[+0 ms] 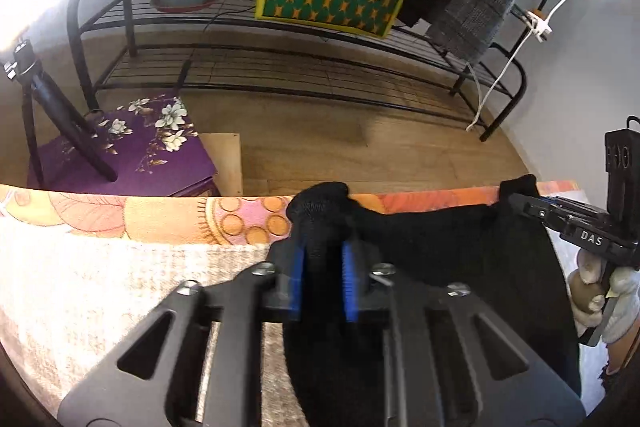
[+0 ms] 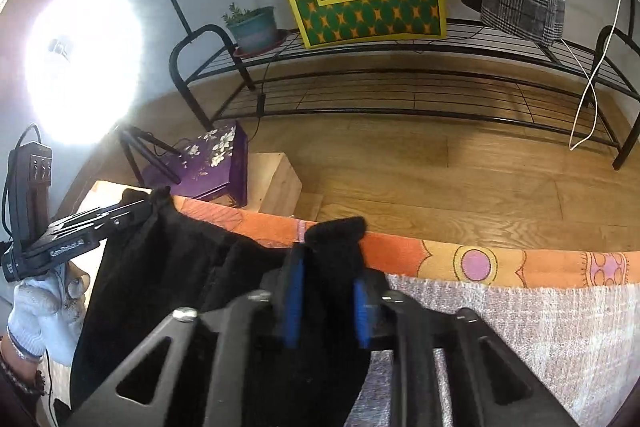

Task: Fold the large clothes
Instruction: 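Lift the collar end with both tools and fold it over the hem fold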

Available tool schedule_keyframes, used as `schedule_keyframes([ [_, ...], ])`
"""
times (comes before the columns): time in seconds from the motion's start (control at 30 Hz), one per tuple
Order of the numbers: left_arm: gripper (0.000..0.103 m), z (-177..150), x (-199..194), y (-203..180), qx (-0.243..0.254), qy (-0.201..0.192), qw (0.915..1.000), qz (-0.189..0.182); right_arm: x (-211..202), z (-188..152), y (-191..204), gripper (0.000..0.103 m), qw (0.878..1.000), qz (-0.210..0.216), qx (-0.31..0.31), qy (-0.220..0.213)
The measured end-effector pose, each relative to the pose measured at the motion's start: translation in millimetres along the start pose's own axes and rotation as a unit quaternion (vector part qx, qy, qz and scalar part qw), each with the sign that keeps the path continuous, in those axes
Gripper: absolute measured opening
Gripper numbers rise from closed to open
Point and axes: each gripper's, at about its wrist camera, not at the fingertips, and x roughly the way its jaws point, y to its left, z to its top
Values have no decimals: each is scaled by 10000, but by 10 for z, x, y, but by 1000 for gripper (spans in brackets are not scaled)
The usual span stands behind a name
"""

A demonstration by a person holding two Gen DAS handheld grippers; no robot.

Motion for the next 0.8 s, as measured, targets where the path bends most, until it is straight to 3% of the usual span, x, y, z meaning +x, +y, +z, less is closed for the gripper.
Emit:
schedule_keyframes([
  [0.4, 8, -99, -805, -344, -69, -338, 9965, -765, -904, -60, 189, 7, 9957, 744, 104, -540],
  [0.6, 7, -386, -1485, -577, 93, -446, 9948, -906, -1487, -247, 463, 7, 9940, 916, -2, -598],
  [0.8, 7, -798, -2065, -689, 179, -468, 9939, -984, -2058, -658, 842, 7, 9940, 898, -373, -510],
])
